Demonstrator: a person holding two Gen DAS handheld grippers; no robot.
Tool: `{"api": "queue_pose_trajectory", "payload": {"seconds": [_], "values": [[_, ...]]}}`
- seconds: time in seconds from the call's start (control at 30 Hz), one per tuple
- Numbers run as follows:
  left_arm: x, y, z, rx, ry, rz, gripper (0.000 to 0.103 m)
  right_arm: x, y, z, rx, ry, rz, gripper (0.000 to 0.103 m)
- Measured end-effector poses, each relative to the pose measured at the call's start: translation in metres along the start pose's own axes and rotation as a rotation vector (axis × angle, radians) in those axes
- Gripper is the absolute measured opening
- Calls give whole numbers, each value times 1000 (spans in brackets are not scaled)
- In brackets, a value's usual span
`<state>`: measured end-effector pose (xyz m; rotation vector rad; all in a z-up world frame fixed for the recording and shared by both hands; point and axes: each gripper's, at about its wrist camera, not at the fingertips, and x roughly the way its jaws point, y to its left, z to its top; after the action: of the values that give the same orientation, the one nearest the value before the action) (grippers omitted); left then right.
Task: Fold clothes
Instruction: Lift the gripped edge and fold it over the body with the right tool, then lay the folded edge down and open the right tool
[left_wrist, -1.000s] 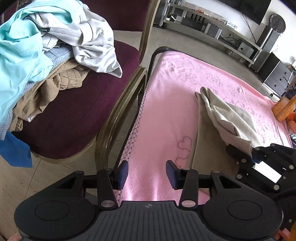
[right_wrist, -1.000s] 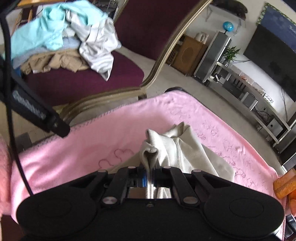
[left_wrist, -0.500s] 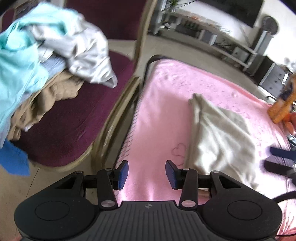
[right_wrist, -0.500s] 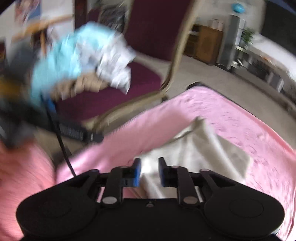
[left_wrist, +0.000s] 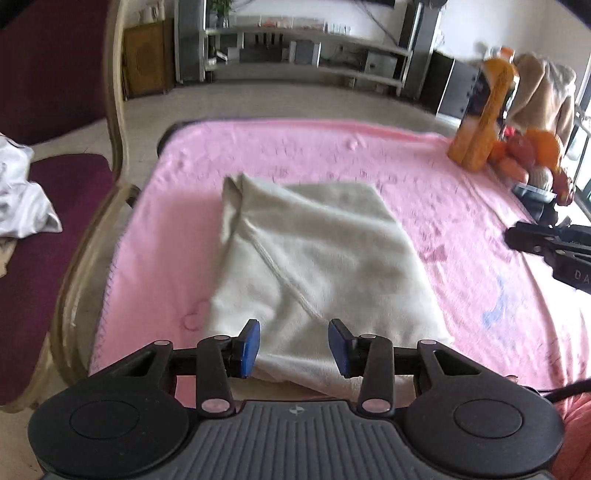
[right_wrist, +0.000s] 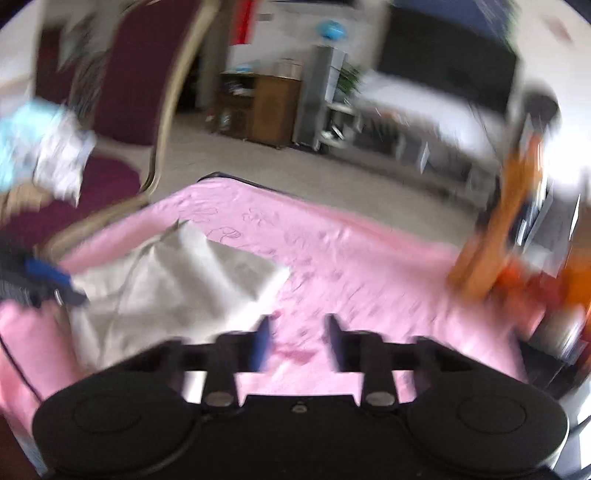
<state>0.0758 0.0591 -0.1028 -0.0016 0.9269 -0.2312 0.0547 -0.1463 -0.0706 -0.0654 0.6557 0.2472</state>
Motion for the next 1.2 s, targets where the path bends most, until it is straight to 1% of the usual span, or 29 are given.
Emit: {"api": "queue_pose_trajectory", "payload": {"seconds": [0.07, 0.1, 0.13, 0.2, 0.23, 0.3, 0.33, 0.43, 0.47, 0.53, 0.6, 0.67, 0.7, 0.77, 0.83, 0.9, 0.97, 1.07, 1.13, 1.2], "values": [[11, 3, -4, -7, 42, 13, 39, 13, 0, -11, 108, 17, 129, 16], [15, 5, -8, -7, 64, 38, 39, 19, 1, -16, 151, 27, 191, 16], [18, 8, -11, -7, 86, 62, 39, 23, 5, -19, 153, 42, 235, 16], [23, 14, -18, -15, 123, 93, 41, 30, 21, -21, 92, 90, 311, 16], [24, 16, -20, -19, 132, 100, 41, 35, 30, -23, 59, 128, 331, 17], [21, 18, -22, -22, 141, 102, 41, 47, 41, -30, 1, 225, 324, 17], [19, 18, -24, -23, 147, 104, 41, 49, 44, -34, -16, 260, 314, 17], [10, 19, -28, -11, 157, 123, 39, 32, 33, -37, 5, 300, 322, 18], [5, 19, -27, -3, 137, 131, 39, 25, 26, -37, 22, 287, 321, 23], [-9, 20, -21, 4, 73, 122, 39, 13, 10, -38, 55, 226, 318, 28], [-22, 20, -14, 11, 9, 114, 40, 16, -1, -33, 84, 165, 297, 29], [-27, 18, -5, 25, -41, 112, 40, 21, -11, -26, 115, 118, 265, 29], [-25, 16, 1, 42, -60, 119, 40, 26, -15, -23, 132, 106, 248, 29], [-13, 12, 13, 69, -73, 124, 40, 41, -20, -18, 154, 112, 224, 29], [1, 10, 24, 89, -76, 123, 40, 55, -23, -14, 168, 127, 234, 29], [17, 18, 38, 88, -58, 109, 39, 68, -25, -10, 198, 129, 273, 24], [29, 22, 48, 86, -54, 91, 39, 79, -29, -6, 248, 123, 338, 23], [42, 24, 58, 81, -64, 56, 33, 100, -33, 0, 338, 139, 450, 24], [52, 28, 59, 56, -50, 11, 33, 119, -39, 1, 431, 180, 569, 24], [62, 33, 55, 27, -16, -24, 33, 143, -43, -4, 527, 249, 700, 24]]}}
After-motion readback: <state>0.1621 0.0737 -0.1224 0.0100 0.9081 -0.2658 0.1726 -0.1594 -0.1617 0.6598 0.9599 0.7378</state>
